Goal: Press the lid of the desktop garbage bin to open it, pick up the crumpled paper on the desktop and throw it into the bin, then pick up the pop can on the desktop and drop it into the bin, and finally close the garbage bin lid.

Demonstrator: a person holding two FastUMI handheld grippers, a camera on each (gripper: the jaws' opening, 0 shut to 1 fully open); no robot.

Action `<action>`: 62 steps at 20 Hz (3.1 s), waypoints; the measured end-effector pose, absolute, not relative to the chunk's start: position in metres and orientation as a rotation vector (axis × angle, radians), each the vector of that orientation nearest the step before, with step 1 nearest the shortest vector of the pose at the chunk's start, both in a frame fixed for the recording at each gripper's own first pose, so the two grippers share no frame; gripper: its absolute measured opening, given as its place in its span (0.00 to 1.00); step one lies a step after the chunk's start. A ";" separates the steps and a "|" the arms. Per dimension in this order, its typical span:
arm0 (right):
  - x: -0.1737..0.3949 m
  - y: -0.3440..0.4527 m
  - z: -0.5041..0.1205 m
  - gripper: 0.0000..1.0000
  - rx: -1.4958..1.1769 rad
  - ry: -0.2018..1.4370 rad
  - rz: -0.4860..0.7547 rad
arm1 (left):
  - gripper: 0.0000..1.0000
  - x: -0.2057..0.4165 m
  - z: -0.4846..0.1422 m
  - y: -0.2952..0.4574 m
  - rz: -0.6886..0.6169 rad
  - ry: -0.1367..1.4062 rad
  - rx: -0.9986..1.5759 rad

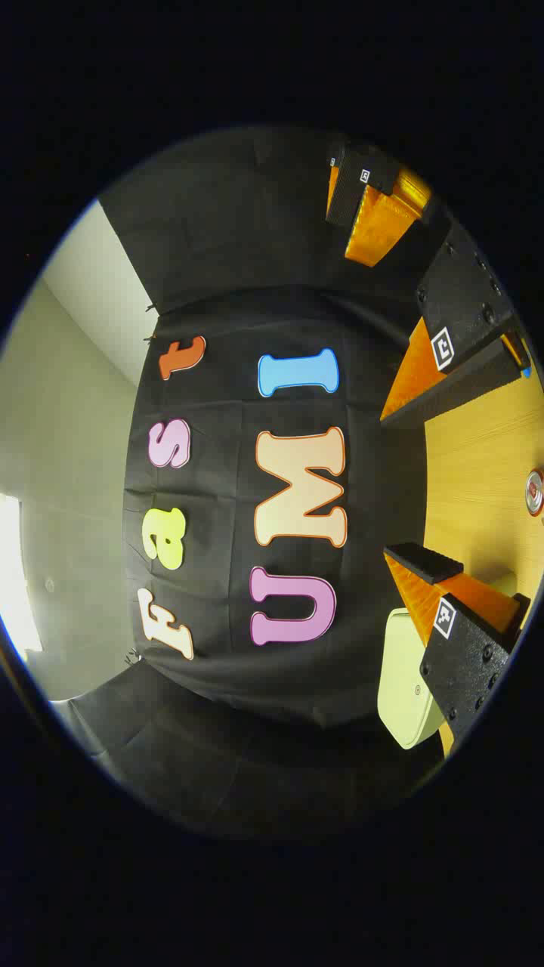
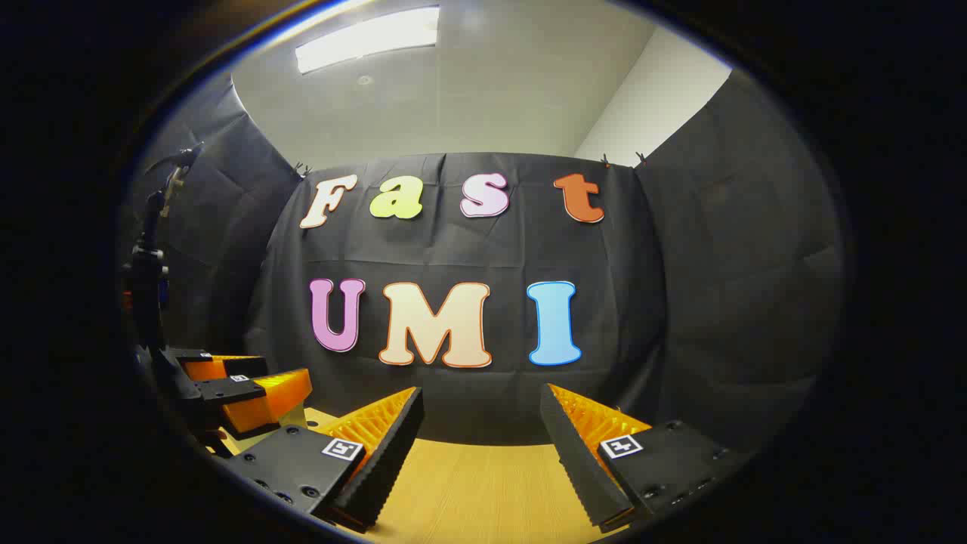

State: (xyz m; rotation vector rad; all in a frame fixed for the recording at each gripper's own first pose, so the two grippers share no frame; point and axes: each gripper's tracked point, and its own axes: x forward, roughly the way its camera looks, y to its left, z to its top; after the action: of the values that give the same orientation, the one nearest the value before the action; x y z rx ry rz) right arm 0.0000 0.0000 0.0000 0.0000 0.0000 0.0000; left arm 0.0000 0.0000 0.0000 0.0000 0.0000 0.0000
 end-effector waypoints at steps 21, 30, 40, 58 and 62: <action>0.002 0.008 -0.021 0.98 0.023 0.045 0.036 | 0.93 -0.004 0.000 0.023 0.057 0.012 0.015; 0.005 0.017 -0.022 0.98 0.029 0.044 0.055 | 0.72 -0.007 0.000 0.038 0.090 0.013 0.036; 0.012 0.040 -0.027 0.98 0.035 0.049 0.091 | 0.11 -0.012 0.001 0.064 0.128 0.006 0.060; 0.021 0.114 -0.046 0.98 0.026 0.079 0.125 | 0.00 -0.018 -0.046 0.193 0.300 0.115 0.044; 0.018 0.121 -0.053 0.98 0.015 0.093 0.098 | 0.00 -0.012 -0.060 0.223 0.321 0.140 0.039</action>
State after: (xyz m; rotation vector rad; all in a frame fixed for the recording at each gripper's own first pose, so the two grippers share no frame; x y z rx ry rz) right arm 0.0183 0.1206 -0.0532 0.0154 0.0932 0.0981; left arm -0.0119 0.2233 -0.0600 0.0389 0.1399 0.3215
